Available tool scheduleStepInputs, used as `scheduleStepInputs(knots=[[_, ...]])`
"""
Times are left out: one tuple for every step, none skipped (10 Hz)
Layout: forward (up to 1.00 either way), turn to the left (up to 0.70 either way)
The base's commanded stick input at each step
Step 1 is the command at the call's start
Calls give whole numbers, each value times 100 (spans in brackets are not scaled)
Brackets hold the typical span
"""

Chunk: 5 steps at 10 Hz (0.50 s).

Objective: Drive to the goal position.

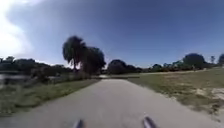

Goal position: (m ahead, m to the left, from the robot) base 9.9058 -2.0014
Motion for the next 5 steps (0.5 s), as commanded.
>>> scheduleStepInputs(knots=[[70,0],[70,0],[70,0],[70,0],[70,0]])
